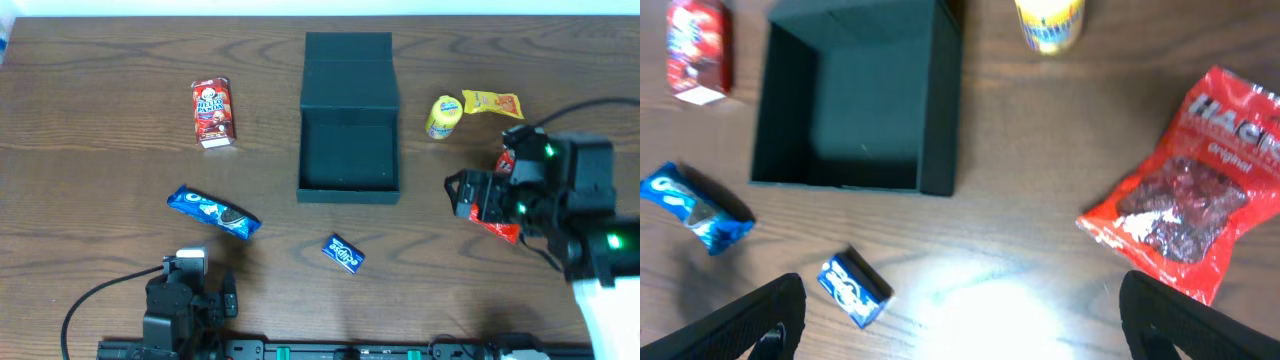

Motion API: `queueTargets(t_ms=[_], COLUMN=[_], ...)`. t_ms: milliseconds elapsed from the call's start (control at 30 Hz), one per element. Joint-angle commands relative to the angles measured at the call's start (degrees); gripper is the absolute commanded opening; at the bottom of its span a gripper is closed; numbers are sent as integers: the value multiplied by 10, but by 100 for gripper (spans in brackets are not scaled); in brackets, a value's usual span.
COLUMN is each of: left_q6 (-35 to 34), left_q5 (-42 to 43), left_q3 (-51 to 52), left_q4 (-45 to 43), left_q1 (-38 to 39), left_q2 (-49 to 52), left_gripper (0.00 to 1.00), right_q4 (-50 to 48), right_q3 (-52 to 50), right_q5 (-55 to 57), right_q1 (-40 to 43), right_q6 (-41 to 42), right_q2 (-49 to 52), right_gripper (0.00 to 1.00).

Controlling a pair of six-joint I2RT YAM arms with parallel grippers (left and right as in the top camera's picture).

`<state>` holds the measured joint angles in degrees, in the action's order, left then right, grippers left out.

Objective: Pack container
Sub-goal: 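Move the right gripper to the red Hacks candy bag and grasp it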

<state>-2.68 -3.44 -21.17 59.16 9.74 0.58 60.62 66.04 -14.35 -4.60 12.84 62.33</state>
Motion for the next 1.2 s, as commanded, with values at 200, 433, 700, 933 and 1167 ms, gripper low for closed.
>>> queueTargets(t_ms=[200, 433, 700, 933, 1167], left_q6=[10, 10, 10, 10, 10], left_q5=[-6, -6, -6, -6, -6], left_q3=[18, 18, 18, 18, 18], left_q4=[13, 13, 13, 13, 13], left_q1=[-4, -4, -4, -4, -4], left_q2=[-4, -4, -4, -4, -4], left_gripper=[96, 96, 95, 96, 95], right_q4=[86, 76, 43, -4, -72], right_q3=[71, 71, 70, 50, 14], right_q5=[159, 153, 141, 141, 141], right_q1=[52, 135, 152, 150, 139], right_q6=[148, 118, 118, 85, 81], right_q2=[113, 195, 279, 344, 387], right_gripper=[99, 99, 99, 99, 99])
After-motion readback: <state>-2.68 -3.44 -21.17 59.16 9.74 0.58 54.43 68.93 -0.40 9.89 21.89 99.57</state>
